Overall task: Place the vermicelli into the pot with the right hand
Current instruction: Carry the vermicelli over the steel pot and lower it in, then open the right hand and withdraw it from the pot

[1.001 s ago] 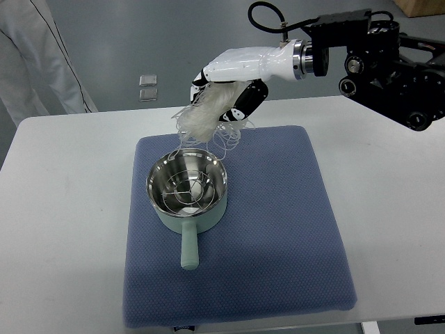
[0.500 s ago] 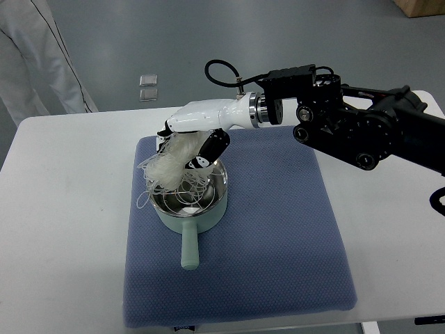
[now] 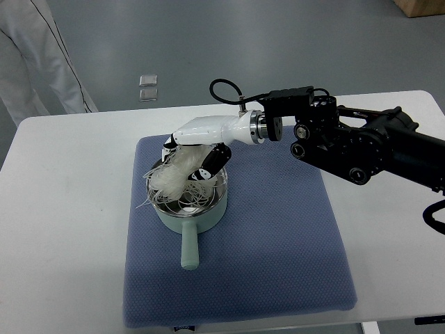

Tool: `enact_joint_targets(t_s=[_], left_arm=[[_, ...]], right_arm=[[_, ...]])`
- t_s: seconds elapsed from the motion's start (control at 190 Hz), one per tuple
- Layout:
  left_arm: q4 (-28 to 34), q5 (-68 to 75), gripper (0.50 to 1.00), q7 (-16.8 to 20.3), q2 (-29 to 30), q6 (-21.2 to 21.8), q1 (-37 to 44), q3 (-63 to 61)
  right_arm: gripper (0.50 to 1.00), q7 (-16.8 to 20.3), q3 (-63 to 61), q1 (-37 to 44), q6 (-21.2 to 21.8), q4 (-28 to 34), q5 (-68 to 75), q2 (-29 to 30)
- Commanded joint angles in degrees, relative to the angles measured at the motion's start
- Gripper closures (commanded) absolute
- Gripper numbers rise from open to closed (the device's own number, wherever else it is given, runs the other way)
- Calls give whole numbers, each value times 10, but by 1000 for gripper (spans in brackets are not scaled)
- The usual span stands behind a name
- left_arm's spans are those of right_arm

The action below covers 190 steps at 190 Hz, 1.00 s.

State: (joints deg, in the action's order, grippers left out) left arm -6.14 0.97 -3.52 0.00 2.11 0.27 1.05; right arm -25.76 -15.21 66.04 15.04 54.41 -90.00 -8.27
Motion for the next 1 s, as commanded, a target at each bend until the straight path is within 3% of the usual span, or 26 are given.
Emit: enact_joint_targets(t_s=[0.0, 0.105, 0.19, 0.284, 0.4, 0.448, 0.664, 0.743, 0.995], left_arm=[[0, 0, 500, 0, 0, 0, 0, 0], [0, 0, 500, 0, 0, 0, 0, 0], [1, 0, 500, 0, 0, 0, 0, 0], [0, 0, 500, 0, 0, 0, 0, 0], [0, 0, 500, 0, 0, 0, 0, 0], [0, 0, 500, 0, 0, 0, 0, 0], [0, 0, 500, 0, 0, 0, 0, 0], [0, 0, 500, 0, 0, 0, 0, 0], [0, 0, 500, 0, 0, 0, 0, 0]], right_arm=[[928, 0, -2, -1, -1, 0, 0, 1], [750, -1, -3, -1, -1, 0, 3, 1], [736, -1, -3, -4, -1, 0, 4, 2], [685, -1, -3, -5, -1, 0, 4, 0], [671, -1, -3, -5, 0, 0, 7, -1], [642, -1, -3, -5, 0, 0, 8, -2], [640, -2, -4, -4, 1, 0, 9, -6], [601, -3, -6, -1, 0, 1, 10, -11], [591, -6, -76, -2, 11, 1, 77, -25]])
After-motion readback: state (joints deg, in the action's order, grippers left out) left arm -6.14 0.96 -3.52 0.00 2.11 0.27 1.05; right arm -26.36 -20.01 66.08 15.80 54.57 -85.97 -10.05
